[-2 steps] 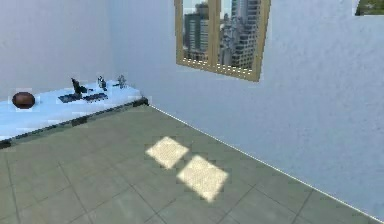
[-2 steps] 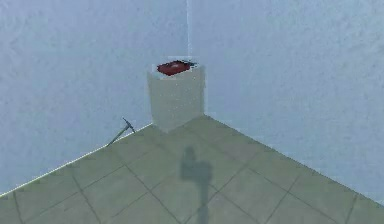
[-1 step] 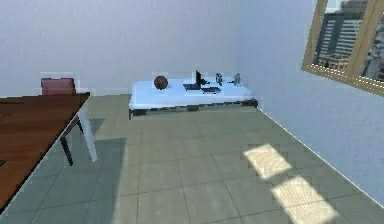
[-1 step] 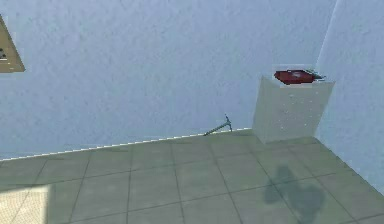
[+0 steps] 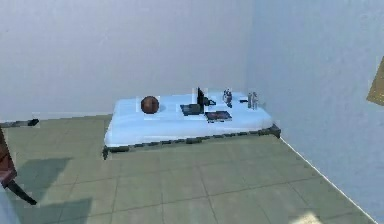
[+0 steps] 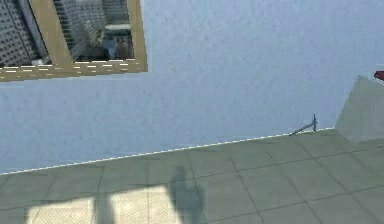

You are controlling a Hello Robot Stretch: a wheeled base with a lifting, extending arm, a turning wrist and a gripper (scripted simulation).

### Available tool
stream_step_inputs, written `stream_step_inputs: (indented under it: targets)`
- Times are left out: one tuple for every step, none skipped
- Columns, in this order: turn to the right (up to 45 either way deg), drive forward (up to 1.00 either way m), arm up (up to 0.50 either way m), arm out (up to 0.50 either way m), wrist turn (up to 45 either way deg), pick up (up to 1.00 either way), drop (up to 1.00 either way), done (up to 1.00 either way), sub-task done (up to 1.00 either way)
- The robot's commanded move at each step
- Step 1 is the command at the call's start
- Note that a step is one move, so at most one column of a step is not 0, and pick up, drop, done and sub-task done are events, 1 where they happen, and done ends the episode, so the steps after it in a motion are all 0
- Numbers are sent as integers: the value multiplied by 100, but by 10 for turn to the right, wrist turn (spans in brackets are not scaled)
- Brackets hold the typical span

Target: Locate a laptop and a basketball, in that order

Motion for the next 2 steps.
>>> stream_step_inputs:
  targets:
    - [-30,0,0,0,0,0,0,0,0]
    - [0,100,0,0,0,0,0,0,0]
